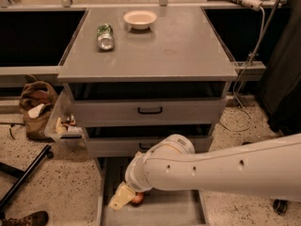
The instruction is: Pick apple from bottom drawer and place on counter
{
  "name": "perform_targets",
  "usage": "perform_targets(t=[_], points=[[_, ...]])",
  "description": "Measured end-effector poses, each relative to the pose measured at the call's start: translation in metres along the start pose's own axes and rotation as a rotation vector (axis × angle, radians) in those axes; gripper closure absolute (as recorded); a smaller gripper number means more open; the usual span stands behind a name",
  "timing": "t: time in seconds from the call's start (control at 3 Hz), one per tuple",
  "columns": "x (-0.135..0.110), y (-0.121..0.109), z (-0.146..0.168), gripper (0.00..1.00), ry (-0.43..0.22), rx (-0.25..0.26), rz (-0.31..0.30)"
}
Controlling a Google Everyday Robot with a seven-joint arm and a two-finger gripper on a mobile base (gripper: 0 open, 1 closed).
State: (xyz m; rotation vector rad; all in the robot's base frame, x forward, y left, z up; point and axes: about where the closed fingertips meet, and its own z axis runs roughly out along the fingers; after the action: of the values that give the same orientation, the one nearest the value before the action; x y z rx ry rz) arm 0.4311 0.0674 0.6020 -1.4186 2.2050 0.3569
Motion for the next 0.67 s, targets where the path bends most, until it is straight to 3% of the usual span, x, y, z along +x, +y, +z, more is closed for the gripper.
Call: perform_targets(t=[0.33,0.67], points=[[0.0019,-0.0069,0.0666,0.00,0.021,-0.043,0.012],[0.0019,-0.0069,0.0666,0.00,0.021,-0.043,0.012]])
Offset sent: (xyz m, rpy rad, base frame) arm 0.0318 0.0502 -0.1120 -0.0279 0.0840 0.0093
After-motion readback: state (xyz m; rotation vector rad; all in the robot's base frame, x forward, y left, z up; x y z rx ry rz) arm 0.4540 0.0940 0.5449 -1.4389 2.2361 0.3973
